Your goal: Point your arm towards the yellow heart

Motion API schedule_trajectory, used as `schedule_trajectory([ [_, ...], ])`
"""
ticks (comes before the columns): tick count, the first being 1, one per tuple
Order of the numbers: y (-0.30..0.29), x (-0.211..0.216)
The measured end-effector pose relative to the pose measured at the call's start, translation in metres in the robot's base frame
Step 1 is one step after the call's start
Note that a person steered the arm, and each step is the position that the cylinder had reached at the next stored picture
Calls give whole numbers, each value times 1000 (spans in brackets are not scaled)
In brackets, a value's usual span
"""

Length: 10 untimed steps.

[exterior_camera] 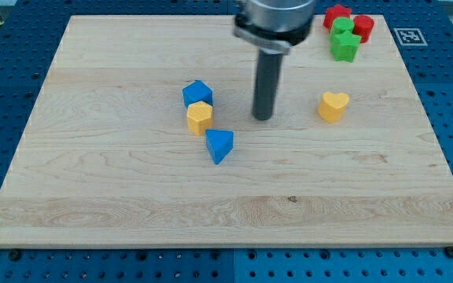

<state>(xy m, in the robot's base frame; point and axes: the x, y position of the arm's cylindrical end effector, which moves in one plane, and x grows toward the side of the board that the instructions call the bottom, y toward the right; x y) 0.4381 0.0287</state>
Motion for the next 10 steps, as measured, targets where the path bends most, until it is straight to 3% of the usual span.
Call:
schedule_trajectory([
  [2,-88,20],
  [4,-129,24],
  [8,81,0],
  [9,88,-5],
  [10,43,-5],
])
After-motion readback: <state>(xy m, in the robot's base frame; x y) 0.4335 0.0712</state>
